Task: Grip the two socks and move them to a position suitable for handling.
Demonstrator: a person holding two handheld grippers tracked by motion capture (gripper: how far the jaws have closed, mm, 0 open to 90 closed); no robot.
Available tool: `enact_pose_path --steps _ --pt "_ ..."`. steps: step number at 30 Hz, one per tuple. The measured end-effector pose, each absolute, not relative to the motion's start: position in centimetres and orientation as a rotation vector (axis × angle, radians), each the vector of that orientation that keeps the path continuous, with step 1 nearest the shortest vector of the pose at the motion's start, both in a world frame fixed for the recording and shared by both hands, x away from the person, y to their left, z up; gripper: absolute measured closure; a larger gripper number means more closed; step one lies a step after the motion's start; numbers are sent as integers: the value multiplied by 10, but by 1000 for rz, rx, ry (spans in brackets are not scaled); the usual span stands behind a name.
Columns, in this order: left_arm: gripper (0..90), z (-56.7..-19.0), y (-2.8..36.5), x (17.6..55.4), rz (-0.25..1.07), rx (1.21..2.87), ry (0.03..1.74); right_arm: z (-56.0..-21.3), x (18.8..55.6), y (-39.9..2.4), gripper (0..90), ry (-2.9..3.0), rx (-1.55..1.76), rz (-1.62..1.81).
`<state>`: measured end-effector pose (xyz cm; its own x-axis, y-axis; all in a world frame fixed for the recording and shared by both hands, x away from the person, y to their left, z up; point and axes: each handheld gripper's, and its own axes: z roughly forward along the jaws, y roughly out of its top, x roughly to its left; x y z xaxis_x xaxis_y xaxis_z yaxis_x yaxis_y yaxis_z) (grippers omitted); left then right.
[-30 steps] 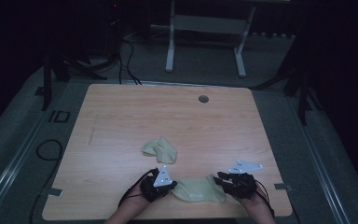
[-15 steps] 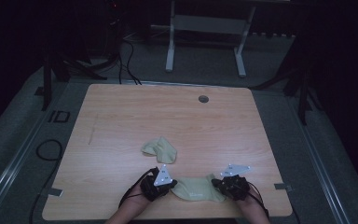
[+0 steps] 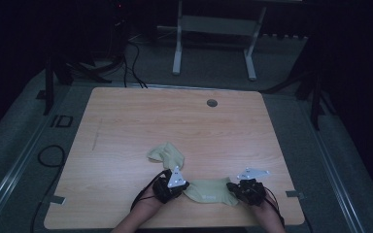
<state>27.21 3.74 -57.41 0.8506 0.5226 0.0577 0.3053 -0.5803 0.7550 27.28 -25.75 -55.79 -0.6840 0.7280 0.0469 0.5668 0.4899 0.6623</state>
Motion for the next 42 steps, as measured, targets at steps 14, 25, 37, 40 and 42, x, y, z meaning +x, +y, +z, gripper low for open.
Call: enact_pose_path --steps 14,25,37,40,42 --pt "829 -568 37 271 296 2180 619 -554 273 -257 785 2509 1118 987" --pt "651 -543 74 257 282 2093 670 -526 283 -248 568 2470 1058 1019" --pt "651 -552 122 234 319 2076 768 -505 309 -211 531 2480 993 1023" --pt "651 -554 137 227 324 2056 806 -502 313 -201 531 2492 975 1024" --pt "643 -556 145 223 324 2046 826 -497 322 -183 531 2515 950 1035"
